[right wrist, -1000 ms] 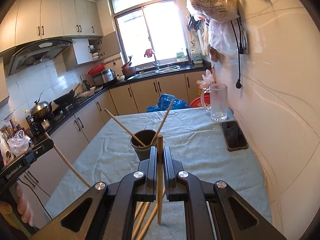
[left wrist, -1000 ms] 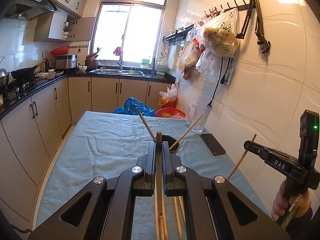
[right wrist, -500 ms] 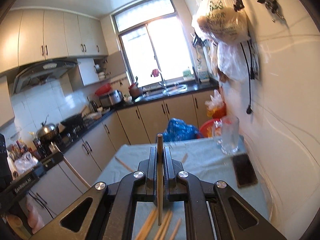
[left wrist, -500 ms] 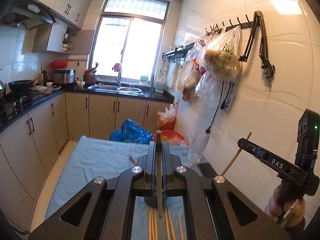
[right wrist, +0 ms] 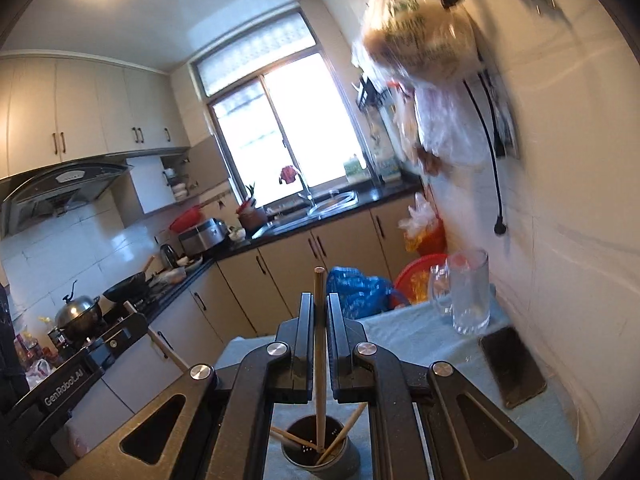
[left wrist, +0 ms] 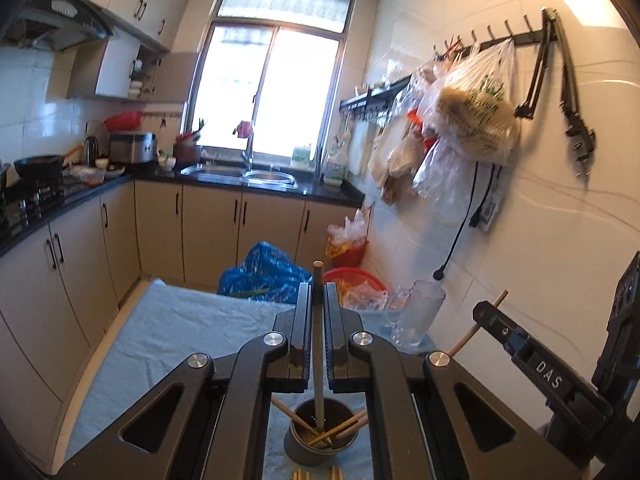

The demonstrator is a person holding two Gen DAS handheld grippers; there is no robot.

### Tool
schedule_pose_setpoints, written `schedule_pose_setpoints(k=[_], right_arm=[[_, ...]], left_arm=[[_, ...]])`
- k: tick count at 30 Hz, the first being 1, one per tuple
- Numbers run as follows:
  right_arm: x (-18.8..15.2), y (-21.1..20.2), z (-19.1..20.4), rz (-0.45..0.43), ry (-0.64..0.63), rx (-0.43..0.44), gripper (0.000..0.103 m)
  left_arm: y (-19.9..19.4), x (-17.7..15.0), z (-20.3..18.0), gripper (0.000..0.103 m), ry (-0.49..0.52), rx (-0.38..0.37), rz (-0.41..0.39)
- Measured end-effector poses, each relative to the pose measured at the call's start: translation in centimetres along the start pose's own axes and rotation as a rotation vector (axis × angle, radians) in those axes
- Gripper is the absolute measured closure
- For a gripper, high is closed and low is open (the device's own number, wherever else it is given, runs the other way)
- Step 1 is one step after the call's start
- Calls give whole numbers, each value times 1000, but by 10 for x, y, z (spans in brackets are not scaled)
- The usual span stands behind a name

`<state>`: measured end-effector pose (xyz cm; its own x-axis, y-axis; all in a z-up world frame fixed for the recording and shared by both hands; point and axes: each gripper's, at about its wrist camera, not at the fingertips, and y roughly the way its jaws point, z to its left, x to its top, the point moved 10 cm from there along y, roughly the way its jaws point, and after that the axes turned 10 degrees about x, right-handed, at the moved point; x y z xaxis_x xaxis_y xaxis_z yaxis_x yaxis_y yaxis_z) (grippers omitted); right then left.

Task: Organize utensils
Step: 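Carry the left tool's chopstick above the holder while the right tool carries its own, then open the left tool into the holder while the right tool drops its chopstick, then return the left tool to grasp a chopstick while the right tool grasps another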

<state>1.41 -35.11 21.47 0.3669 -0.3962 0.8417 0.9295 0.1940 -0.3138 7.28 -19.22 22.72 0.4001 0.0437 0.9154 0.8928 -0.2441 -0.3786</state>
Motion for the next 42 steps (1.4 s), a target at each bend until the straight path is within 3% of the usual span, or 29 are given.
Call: schedule_pose_setpoints(k=[6, 12, 17, 27, 30, 38, 42], right_arm=[[-24, 20, -17, 77, -1, -20, 97], [-32, 26, -21, 106, -12, -30, 95], [-28, 21, -21, 96, -19, -39, 73], [-15, -19, -15, 59, -41, -63, 62], [-15, -35, -13, 64, -49, -74, 54], [-66, -60, -17, 218, -119, -108, 39], [-114, -56, -37, 351, -128, -134, 39]], left_arm=[[28, -25, 5, 98, 4, 22, 71], [21, -26, 11, 97, 3, 26, 62], [3, -26, 15, 73, -8, 13, 55], [-51, -29, 42, 65, -34, 16, 26], [-68, -33, 52, 61, -41, 17, 21], [-102, -85, 76, 47, 23, 55, 35], [-90, -131, 80, 47, 71, 55, 128]])
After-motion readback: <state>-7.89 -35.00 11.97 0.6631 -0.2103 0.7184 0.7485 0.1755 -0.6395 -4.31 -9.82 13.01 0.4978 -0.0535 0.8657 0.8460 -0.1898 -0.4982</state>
